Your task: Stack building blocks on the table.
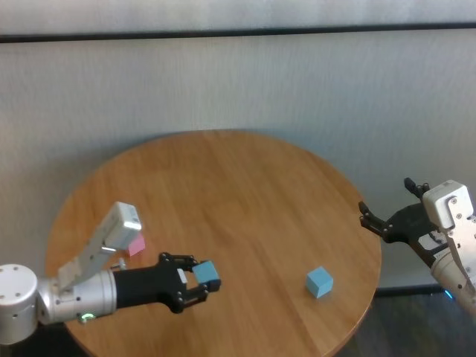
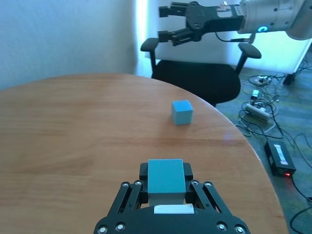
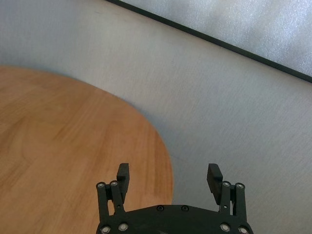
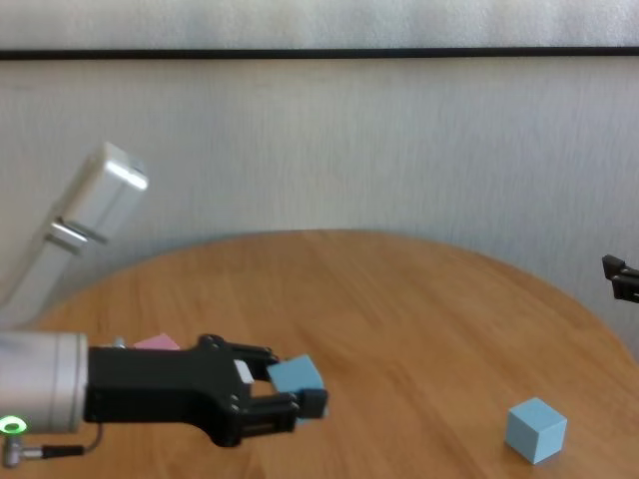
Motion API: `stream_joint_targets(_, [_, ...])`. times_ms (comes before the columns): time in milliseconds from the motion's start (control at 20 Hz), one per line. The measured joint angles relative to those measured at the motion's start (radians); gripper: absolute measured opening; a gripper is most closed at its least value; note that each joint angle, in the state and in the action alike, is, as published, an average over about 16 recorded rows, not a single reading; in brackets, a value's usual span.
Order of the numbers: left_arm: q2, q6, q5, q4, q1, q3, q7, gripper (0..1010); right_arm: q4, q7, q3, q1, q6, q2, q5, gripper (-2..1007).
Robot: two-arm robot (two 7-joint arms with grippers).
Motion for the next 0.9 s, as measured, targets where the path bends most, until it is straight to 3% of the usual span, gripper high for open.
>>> stream_joint_targets(500, [-0.046, -0.014, 0.059, 0.053, -0.038, 0.059, 0.045, 394, 0.000, 0.000, 0.000, 0.000, 0.000, 0.000, 0.000, 1005])
stream_joint_targets(900, [-0.065, -0.029, 0.106, 0.086, -0.052, 0.076, 0.084, 394, 0.000, 0.000, 0.000, 0.000, 0.000, 0.000, 0.000, 1004])
